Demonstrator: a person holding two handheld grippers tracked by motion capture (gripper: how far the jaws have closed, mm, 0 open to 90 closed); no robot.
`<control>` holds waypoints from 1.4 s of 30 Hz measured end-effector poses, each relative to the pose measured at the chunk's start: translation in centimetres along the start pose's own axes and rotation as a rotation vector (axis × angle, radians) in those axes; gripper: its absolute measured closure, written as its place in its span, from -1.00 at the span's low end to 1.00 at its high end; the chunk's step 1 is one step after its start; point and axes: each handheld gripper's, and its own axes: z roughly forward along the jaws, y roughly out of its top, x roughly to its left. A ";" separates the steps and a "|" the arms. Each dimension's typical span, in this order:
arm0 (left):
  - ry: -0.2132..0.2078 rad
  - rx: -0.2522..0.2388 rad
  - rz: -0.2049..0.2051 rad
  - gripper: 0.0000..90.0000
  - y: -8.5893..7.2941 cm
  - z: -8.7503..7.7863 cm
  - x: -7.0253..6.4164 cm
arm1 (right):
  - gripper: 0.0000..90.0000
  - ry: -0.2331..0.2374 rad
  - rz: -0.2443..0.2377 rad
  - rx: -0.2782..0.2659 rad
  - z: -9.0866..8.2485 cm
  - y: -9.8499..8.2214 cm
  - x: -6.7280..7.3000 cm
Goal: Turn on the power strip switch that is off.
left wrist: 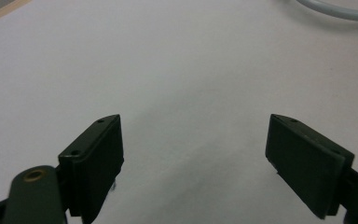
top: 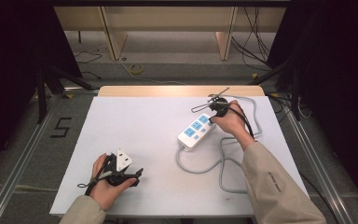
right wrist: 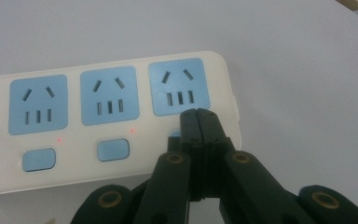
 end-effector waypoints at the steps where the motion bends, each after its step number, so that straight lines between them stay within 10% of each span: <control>1: 0.000 0.000 0.001 -0.58 0.0 0.0 0.0 | 1.00 0.000 0.000 0.003 0.0 0.0 0.0; 42: -0.006 -0.002 -0.003 -0.58 0.0 0.1 -0.1 | 1.00 -0.031 -0.004 0.027 0.6 0.3 0.6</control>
